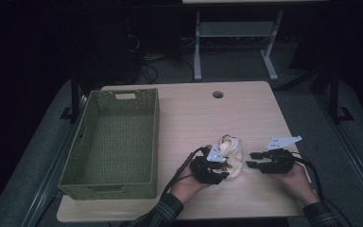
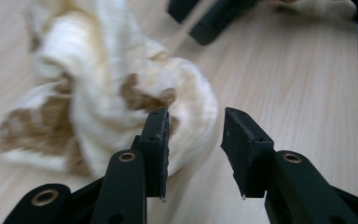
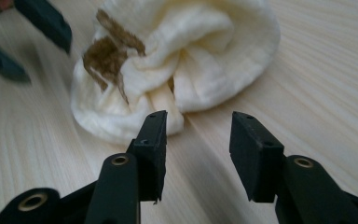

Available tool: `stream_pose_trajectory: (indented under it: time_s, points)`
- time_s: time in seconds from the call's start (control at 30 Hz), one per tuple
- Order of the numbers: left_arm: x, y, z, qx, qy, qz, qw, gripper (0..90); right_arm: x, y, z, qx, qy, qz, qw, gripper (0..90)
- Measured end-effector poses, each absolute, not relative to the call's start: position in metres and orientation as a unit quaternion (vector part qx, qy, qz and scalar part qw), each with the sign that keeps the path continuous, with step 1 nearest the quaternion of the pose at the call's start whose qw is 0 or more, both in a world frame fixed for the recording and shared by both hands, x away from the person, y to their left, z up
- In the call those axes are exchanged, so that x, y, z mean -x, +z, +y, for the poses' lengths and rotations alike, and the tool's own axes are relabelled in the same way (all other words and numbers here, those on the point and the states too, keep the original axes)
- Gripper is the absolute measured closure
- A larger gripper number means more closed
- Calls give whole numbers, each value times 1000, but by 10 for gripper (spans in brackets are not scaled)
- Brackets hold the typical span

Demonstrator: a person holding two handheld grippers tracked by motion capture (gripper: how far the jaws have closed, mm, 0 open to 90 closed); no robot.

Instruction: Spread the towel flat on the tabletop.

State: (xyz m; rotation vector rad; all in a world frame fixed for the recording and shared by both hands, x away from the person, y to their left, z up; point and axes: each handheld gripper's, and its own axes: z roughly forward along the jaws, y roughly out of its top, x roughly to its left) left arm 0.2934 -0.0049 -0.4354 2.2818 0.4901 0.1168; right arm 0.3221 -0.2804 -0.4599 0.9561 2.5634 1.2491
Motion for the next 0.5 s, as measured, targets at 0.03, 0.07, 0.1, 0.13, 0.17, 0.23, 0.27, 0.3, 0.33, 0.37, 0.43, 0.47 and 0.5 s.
stream_pose_trajectory:
  time_s: [0.03, 0.07, 0.1, 0.13, 0.17, 0.23, 0.27, 0.3, 0.33, 0.37, 0.43, 0.47, 0.5]
  points:
    - [-293, -439, -12, -901, 44, 185, 390, 596, -324, -460, -280, -316, 417, 850, 67, 567]
    - [-293, -439, -12, -901, 44, 185, 390, 594, -325, -459, -278, -316, 416, 850, 64, 574]
    - [-293, -440, -15, -901, 40, 184, 391, 594, -325, -459, -278, -316, 416, 850, 64, 574]
    - [-293, -441, -19, -902, 41, 179, 390, 592, -326, -459, -277, -314, 420, 849, 66, 586]
    - [-294, -445, -26, -904, 44, 173, 388, 587, -329, -458, -273, -308, 424, 849, 66, 596]
    - [-295, -447, -29, -904, 43, 172, 388, 587, -332, -458, -269, -302, 427, 850, 63, 607]
    - [-296, -449, -32, -906, 46, 169, 385, 588, -333, -459, -267, -304, 428, 849, 59, 607]
    - [-298, -450, -34, -906, 48, 169, 385, 588, -333, -459, -267, -304, 428, 849, 59, 607]
    - [-299, -453, -37, -906, 46, 171, 385, 588, -335, -459, -265, -303, 429, 849, 55, 607]
    - [-300, -453, -38, -908, 51, 168, 380, 588, -337, -461, -262, -302, 432, 848, 54, 609]
    - [-303, -457, -41, -909, 53, 174, 376, 608, -339, -462, -259, -300, 428, 851, 54, 628]
    - [-305, -459, -42, -911, 54, 175, 370, 695, -343, -466, -256, -304, 421, 853, 50, 695]
    - [-306, -460, -42, -912, 54, 176, 368, 695, -343, -466, -256, -304, 421, 853, 50, 695]
